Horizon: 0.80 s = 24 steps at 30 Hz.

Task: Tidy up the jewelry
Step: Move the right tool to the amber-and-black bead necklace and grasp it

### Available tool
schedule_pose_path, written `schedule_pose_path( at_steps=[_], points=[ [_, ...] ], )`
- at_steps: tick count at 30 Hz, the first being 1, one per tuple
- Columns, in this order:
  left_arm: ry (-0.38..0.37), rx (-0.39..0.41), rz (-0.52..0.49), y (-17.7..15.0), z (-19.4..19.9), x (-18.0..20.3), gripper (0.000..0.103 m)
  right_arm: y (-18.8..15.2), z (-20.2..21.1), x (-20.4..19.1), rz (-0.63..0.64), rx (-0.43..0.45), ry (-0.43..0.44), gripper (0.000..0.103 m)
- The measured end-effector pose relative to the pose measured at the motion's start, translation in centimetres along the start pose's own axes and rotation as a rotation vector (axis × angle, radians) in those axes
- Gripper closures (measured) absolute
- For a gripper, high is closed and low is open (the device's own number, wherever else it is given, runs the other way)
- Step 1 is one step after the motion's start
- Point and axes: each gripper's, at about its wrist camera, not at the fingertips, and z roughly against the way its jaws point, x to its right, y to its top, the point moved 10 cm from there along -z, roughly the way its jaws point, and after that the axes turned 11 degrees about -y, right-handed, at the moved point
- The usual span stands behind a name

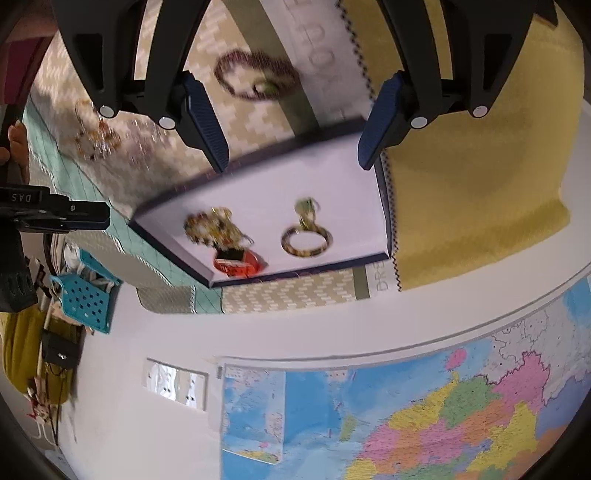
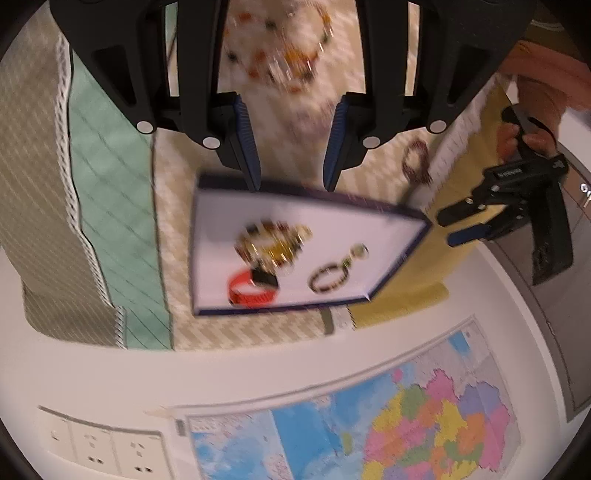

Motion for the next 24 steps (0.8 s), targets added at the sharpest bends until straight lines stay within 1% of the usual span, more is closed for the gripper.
schedule_pose_path(
  at_steps=[3,8,12,20,24],
  points=[
    [-0.037,-0.012,0.014,-1.4,0.2,1.1,0.033,-2.4,0.5,0.9,-0.018,-0.025,-0.023,0.067],
    [-0.073,-0.029,0.032,-3.3,-0.1,2.5,0.033,-4.9,1.1,1.5,-0.025,-0.051,-0.049,0.067],
    [-0.093,-0.041,0.034,-4.2,-0.1,3.3,0.033,-6.0,1.3,1.1,-0.006,-0.056,-0.061,0.067],
    [-0.109,-0.063,0.033,-5.3,-0.1,4.3,0.033,-7.7,0.2,-1.7,0.093,-0.087,-0.073,0.067],
    [-0.119,-0.074,0.036,-5.6,-0.3,4.5,0.033,-7.8,-0.2,-2.5,0.137,-0.072,-0.117,0.066]
  ],
)
